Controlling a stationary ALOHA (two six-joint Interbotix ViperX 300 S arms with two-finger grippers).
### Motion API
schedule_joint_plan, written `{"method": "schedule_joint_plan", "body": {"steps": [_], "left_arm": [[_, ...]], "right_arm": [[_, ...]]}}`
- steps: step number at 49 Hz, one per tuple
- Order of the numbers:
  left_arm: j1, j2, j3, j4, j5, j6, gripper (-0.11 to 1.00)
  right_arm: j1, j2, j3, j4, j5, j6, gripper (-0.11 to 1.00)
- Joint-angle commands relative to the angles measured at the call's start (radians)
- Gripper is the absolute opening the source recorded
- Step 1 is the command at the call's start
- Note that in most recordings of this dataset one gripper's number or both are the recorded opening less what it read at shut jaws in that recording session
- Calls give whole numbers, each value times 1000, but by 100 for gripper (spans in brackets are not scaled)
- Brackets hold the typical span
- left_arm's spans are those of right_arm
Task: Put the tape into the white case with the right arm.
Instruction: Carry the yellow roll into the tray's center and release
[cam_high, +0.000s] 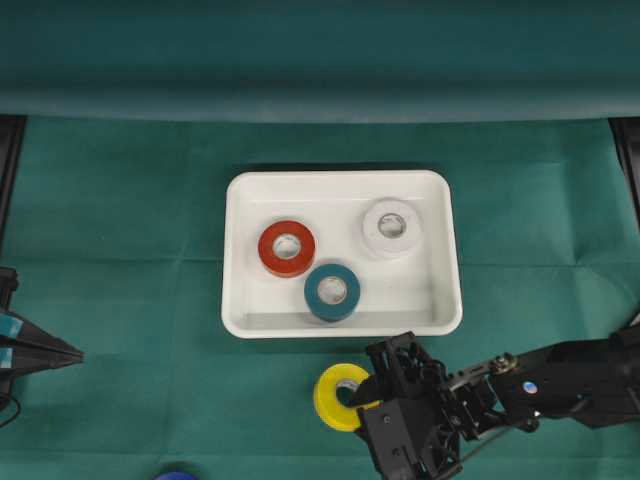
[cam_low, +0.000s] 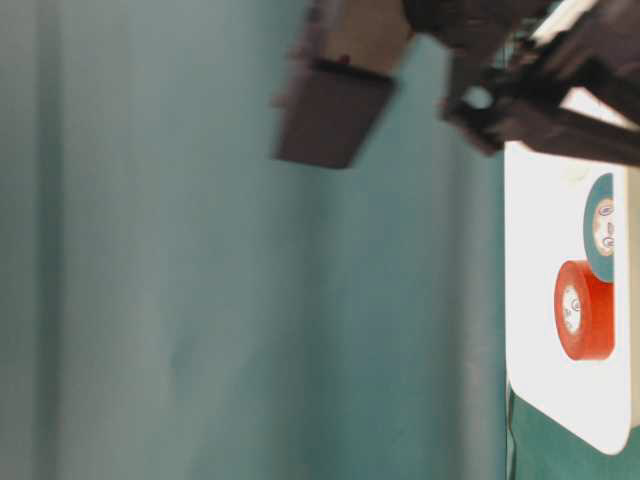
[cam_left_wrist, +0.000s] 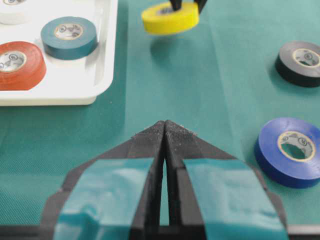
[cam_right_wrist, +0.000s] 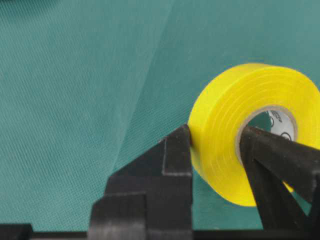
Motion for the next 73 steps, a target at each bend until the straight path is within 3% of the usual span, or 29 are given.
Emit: {"method": "schedule_joint_plan", "body": {"steps": [1, 20, 31, 42, 46, 62, 73], "left_arm": [[3, 8, -11, 0, -9, -2, 0], [3, 8, -11, 0, -9, -2, 0], [3, 8, -11, 0, -9, -2, 0], [3, 8, -11, 0, -9, -2, 0], [3, 8, -11, -2, -9, -2, 0], [3, 9, -11, 0, -9, -2, 0], [3, 9, -11, 0, -9, -2, 0]], "right_arm": [[14, -54, -43, 0, 58, 0, 3], [-8, -54, -57, -2, 109, -8, 3], [-87, -55, -75, -11, 109, -14, 3], [-206, -54, -89, -114, 101, -11, 3], [-258, -51, -86, -130, 81, -9, 3], [-431, -12, -84, -152, -26, -11, 3], [-477, 14, -91, -152, -78, -6, 3]]}}
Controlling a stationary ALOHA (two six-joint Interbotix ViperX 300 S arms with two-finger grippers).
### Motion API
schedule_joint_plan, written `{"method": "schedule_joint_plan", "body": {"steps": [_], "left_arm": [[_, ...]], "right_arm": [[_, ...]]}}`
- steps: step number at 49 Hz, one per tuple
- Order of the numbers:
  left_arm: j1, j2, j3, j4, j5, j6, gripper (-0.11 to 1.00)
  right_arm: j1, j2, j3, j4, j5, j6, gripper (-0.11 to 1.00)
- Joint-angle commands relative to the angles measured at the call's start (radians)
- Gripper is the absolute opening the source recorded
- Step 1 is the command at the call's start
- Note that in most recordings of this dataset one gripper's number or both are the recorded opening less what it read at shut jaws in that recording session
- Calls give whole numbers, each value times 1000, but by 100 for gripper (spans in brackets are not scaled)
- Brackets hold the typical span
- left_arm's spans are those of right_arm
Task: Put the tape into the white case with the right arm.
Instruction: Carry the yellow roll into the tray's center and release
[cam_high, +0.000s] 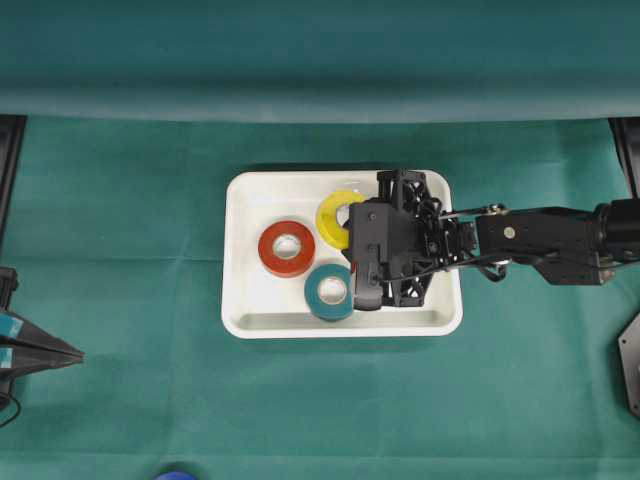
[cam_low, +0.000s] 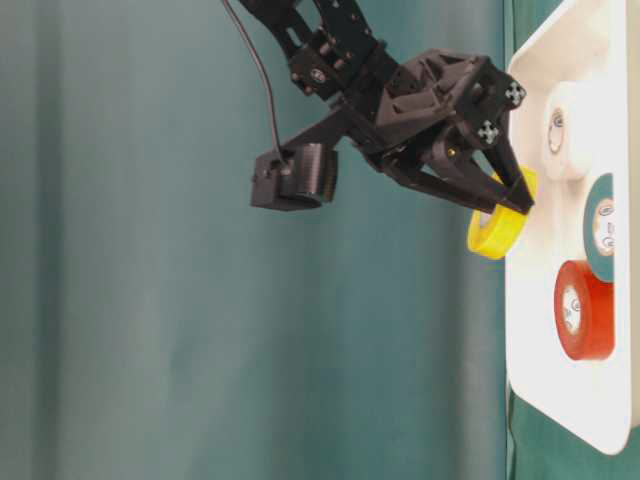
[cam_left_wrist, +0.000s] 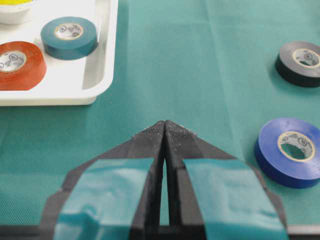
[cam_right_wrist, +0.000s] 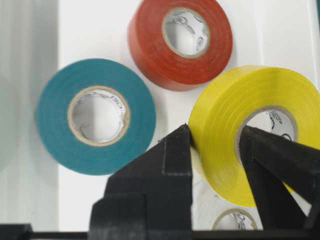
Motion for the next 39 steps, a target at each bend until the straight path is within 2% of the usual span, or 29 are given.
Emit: {"method": "schedule_joint_plan", "body": {"steps": [1, 27, 30, 39], "left_arm": [[2, 8, -11, 0, -9, -2, 0], [2, 8, -11, 0, -9, -2, 0], [2, 8, -11, -2, -9, -2, 0], [2, 8, -11, 0, -9, -2, 0]], "right_arm": [[-6, -12, -28, -3, -29, 5, 3], [-11, -12, -17, -2, -44, 11, 4], [-11, -12, -17, -3, -44, 12, 15], [-11, -17, -6, -2, -40, 11, 68]]}}
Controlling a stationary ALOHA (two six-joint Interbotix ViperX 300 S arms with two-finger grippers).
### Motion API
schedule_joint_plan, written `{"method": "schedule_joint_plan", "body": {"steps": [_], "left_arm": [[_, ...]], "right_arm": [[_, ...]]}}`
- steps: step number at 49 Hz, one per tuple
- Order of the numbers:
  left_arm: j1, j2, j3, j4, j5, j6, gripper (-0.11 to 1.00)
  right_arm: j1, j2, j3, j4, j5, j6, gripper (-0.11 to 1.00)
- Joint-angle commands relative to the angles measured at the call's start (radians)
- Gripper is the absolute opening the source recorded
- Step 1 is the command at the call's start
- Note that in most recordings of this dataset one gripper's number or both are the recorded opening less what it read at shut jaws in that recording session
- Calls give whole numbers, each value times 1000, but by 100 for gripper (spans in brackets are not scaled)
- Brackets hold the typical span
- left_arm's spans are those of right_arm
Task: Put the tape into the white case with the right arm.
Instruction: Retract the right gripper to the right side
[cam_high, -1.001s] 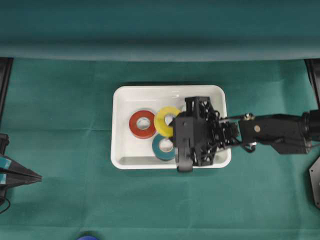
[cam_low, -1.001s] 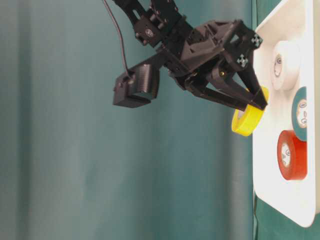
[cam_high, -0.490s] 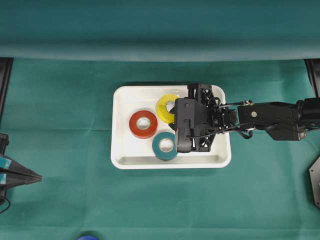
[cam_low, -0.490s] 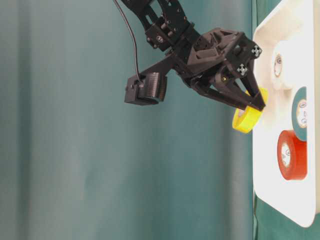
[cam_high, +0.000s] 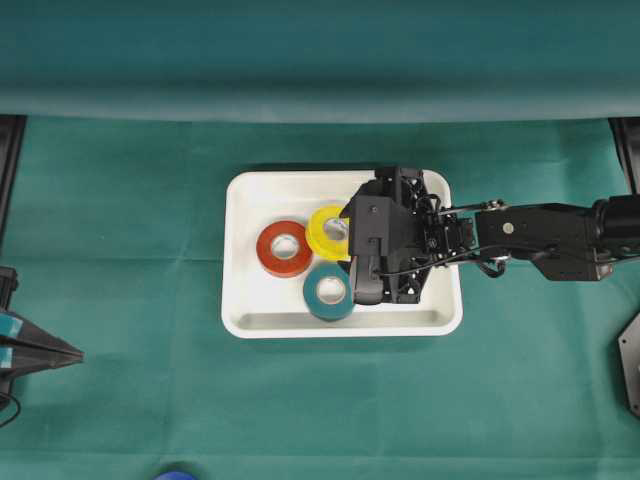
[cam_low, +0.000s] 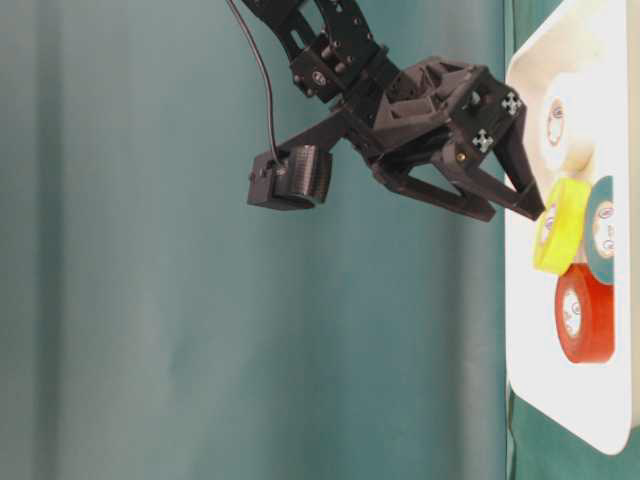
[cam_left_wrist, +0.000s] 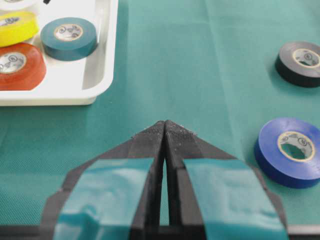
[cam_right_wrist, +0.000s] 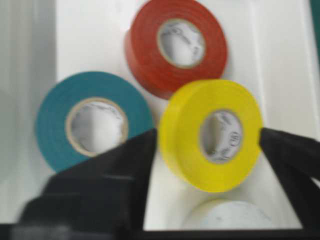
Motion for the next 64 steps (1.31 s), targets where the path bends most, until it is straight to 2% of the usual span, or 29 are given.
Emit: {"method": "schedule_joint_plan", "body": {"steps": [1, 5, 13, 29, 37, 47, 58, 64], "left_arm": [[2, 8, -11, 0, -9, -2, 0], [2, 9, -9, 0, -9, -2, 0], [2, 9, -11, 0, -9, -2, 0], [2, 6, -9, -2, -11, 0, 0], [2, 6, -9, 0, -11, 0, 0], [2, 6, -9, 0, -11, 0, 0], [2, 6, -9, 0, -11, 0, 0], [2, 6, -9, 0, -11, 0, 0]], "right_arm": [[0, -18, -5, 0, -3, 0, 72], [0, -37, 14, 0, 6, 0, 65], [0, -110, 87, 0, 38, 0, 65], [0, -379, 351, 0, 6, 2, 64], [0, -479, 448, 9, -28, 17, 64], [0, -535, 520, 15, -26, 77, 64], [8, -560, 546, 15, -37, 84, 64], [52, -560, 549, 15, -49, 84, 64]]}}
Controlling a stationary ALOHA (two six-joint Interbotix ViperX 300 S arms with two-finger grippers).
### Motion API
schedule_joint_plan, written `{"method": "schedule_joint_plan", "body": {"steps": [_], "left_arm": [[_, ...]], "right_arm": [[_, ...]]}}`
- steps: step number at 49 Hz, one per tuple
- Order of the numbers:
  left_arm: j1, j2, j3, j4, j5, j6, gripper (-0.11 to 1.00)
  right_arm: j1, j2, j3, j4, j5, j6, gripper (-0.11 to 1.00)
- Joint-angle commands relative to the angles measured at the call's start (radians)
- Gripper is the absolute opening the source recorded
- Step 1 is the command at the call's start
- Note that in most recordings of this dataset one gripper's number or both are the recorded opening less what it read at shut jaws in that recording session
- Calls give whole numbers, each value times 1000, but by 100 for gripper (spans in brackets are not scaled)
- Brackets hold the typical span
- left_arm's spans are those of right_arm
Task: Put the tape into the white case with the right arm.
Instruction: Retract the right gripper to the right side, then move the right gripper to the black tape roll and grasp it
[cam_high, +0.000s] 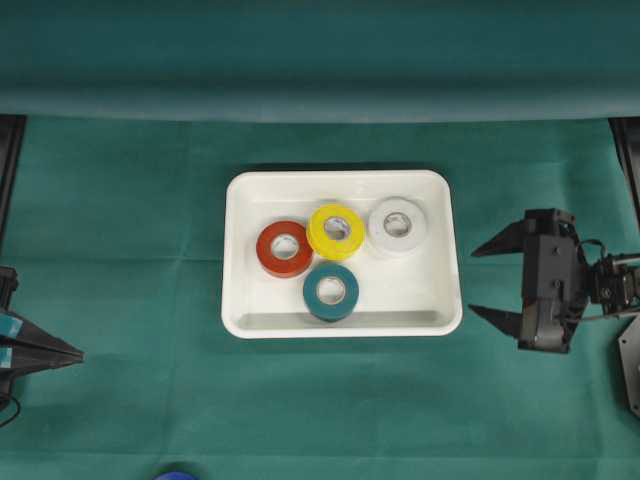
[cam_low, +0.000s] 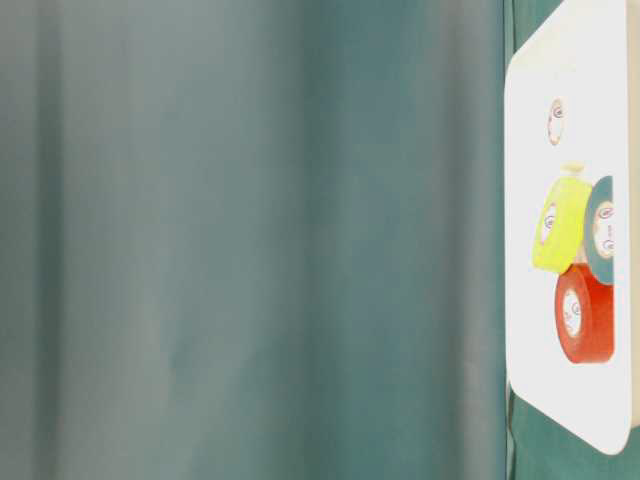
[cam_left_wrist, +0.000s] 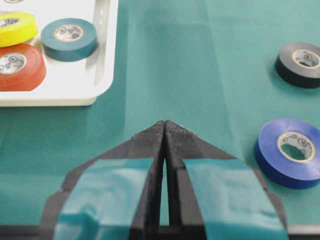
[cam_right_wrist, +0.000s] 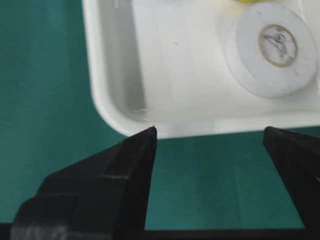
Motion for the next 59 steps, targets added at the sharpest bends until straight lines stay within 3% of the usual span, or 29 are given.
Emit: {"method": "schedule_joint_plan", "body": {"steps": [1, 26, 32, 44, 59], "left_arm": [[2, 8, -9, 0, -11, 0, 0], [2, 8, -9, 0, -9, 2, 0], [2, 8, -9, 0, -9, 2, 0], [2, 8, -9, 0, -11, 2, 0], [2, 8, -8, 0, -11, 2, 0]], "right_arm": [[41, -8, -3, 3, -17, 2, 64], [446, -156, 107, 3, -35, 2, 63], [483, -221, 132, 3, -28, 2, 63], [483, -278, 147, -2, -18, 2, 63], [508, -126, 58, -2, -54, 0, 63]]}}
